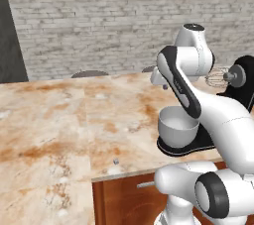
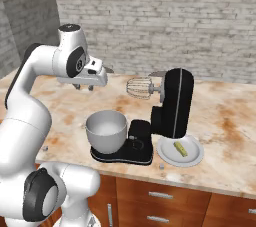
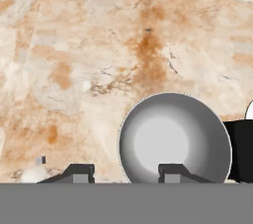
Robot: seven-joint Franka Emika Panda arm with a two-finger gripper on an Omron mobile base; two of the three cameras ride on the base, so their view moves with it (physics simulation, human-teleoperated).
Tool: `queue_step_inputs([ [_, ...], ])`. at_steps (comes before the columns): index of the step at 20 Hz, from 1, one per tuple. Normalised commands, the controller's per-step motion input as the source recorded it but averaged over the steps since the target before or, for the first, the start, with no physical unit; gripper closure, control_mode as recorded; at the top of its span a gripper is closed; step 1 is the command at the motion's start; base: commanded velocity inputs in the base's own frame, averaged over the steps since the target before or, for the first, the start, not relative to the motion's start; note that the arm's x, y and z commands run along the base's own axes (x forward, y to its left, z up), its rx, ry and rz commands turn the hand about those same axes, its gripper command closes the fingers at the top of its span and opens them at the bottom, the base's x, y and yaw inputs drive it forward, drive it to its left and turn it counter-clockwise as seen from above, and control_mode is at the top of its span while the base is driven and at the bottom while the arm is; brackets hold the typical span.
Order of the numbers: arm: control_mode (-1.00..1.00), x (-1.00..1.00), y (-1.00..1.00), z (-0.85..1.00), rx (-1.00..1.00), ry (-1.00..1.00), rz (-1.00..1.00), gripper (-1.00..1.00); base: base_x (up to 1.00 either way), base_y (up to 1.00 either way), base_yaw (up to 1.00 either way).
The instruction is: Add butter and sugar cubes to the stand mixer bowl and then turn on the stand mixer to begin making frosting.
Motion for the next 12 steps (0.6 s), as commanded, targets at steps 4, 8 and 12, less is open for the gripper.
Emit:
queue_step_inputs([
  [4, 1.00, 0.00, 0.00, 0.00, 0.00, 0.00, 0.00, -1.00, 0.00, 0.00, 0.00],
  [8, 1.00, 0.00, 0.00, 0.00, 0.00, 0.00, 0.00, -1.00, -0.28, -0.09, 0.00],
  [12, 1.00, 0.00, 0.00, 0.00, 0.00, 0.00, 0.00, -1.00, -0.43, -0.30, -0.01],
])
